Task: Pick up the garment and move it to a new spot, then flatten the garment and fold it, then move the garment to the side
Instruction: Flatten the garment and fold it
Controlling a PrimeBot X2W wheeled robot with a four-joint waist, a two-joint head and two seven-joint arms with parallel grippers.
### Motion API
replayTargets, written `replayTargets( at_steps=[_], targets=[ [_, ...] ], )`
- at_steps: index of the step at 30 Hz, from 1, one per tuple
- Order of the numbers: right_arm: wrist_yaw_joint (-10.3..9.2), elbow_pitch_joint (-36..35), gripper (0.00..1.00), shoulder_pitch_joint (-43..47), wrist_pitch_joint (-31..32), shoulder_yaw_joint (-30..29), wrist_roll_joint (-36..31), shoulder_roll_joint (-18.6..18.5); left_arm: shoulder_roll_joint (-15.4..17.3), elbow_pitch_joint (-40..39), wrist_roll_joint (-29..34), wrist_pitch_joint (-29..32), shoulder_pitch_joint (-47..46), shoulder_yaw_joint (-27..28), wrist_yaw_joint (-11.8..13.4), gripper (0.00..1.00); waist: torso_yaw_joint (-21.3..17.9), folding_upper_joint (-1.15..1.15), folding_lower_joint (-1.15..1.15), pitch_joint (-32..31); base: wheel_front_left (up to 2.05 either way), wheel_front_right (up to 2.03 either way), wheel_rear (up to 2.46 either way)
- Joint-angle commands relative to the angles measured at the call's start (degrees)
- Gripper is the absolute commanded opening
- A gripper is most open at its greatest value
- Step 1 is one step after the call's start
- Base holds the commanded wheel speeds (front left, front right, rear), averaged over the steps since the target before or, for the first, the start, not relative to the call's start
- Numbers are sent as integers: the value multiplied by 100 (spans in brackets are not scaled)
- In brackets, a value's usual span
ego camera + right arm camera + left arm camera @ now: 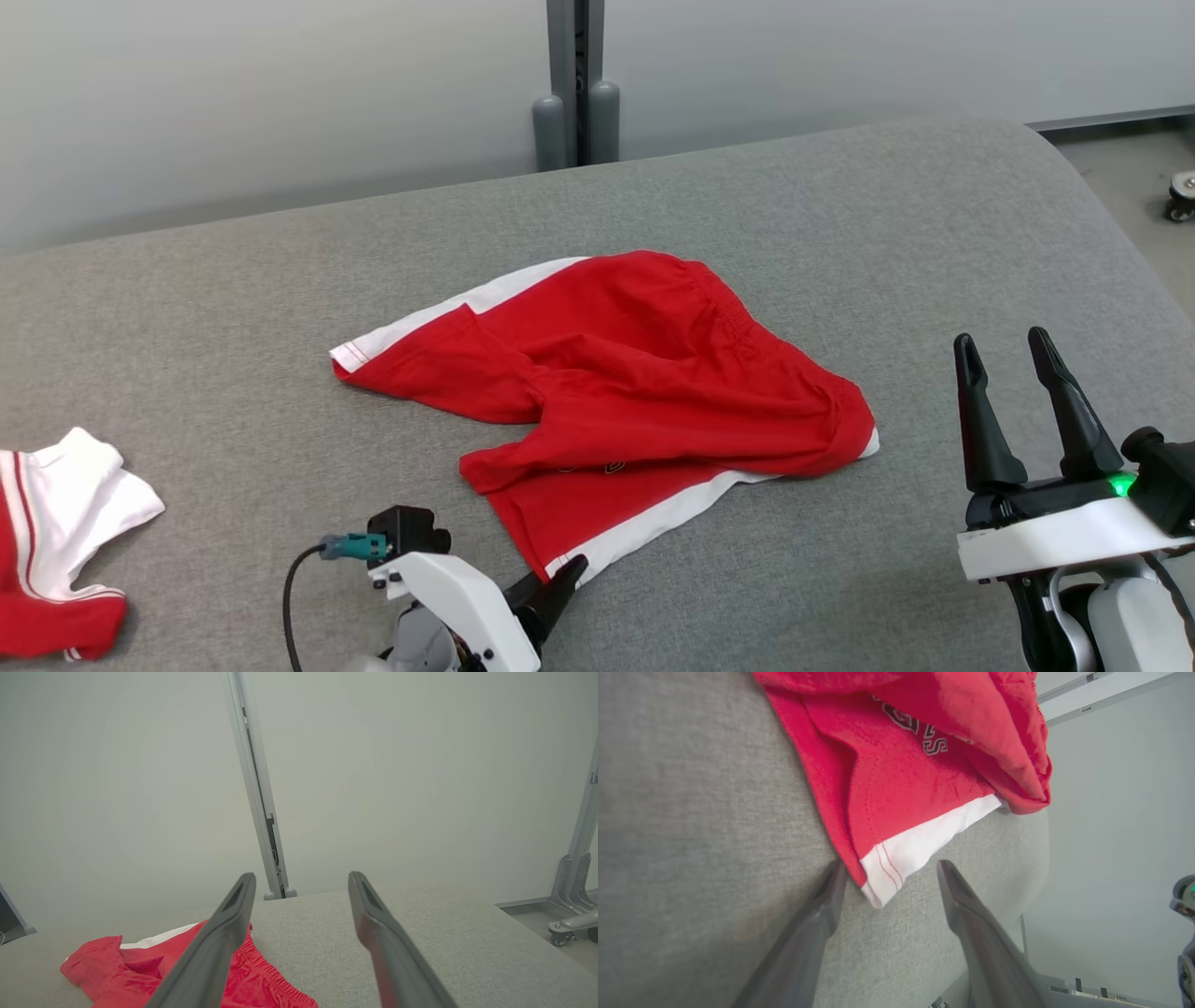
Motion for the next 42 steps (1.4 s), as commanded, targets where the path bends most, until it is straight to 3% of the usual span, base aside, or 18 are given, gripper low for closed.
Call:
replayTargets(
  at_steps=[1,7,9,11,13,23,29,34,36,42],
  targets=[
    [13,-37,100,-68,-33,-25,3,6,57,93,-49,53,-123,68,43,100,-82,0,0,57,0,0,0],
    [13,-63,100,-100,-33,-72,6,94,38,428,-121,135,-365,83,53,97,-204,0,0,161,0,0,0],
    [13,-67,100,-104,-33,-82,5,106,31,526,-96,123,-429,34,26,53,-226,0,0,196,0,0,0],
    [13,-68,100,-108,-33,-97,2,119,16,609,-93,110,-503,-19,-16,31,-232,0,0,223,0,0,0],
    [13,-67,100,-127,-33,-110,-2,128,4,655,-100,77,-569,-54,-57,0,-231,0,0,246,0,0,0],
    [14,-50,100,-91,-33,-178,-45,160,-2,641,-105,-18,-637,-170,-278,0,2,0,0,209,0,0,0],
    [14,-49,100,-7,-33,-356,-62,130,165,286,-53,89,-545,-238,-316,0,295,0,0,117,0,0,0],
    [14,-73,100,38,-33,-454,-66,111,512,-299,1,336,-341,-286,-248,0,527,0,0,98,0,0,0],
    [14,-59,100,86,-33,-473,-72,107,939,-835,-62,675,-131,-216,-83,0,709,0,0,85,0,0,0],
    [14,-24,100,50,-33,-434,-50,70,1272,-1077,-126,910,12,-119,57,0,795,0,0,74,0,0,0]
  ],
)
